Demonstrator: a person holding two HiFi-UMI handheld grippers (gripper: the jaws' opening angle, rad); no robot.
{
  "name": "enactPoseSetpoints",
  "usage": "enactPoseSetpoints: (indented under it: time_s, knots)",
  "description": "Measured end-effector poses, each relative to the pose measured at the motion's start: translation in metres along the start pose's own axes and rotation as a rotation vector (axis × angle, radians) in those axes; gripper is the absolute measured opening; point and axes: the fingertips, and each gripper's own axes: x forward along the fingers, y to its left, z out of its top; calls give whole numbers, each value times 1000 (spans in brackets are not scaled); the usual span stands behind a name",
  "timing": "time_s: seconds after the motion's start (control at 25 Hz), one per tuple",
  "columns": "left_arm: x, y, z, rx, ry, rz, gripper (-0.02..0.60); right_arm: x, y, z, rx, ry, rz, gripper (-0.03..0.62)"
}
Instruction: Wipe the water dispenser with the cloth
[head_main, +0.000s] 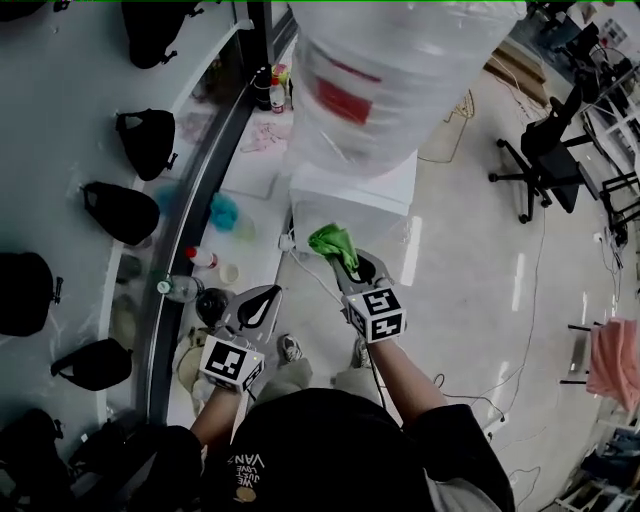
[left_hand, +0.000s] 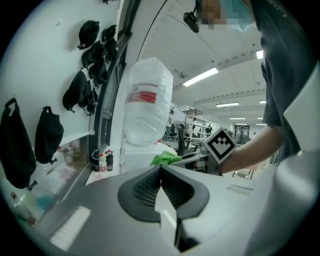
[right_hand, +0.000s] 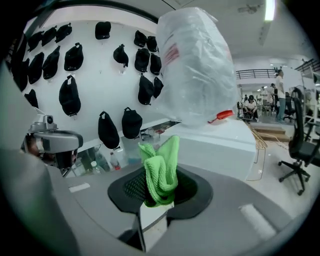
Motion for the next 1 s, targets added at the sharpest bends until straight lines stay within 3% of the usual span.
enactPoseSetpoints:
  time_s: [0.28,0.56,0.8,1.0]
  knots:
    - [-16,31,-16,-19,19,17,2,72,17,25,-68,3,20,94]
    - [-38,53,-38,-50,58,74,2,131,17,22,-118,75,4,94]
    - [-34,49,-40,-56,62,83,2,126,-17,21,-70,70,-69,93]
    - [-17,28,-39,-50,61,44,2,92,-56,10,-39,73,-131,94]
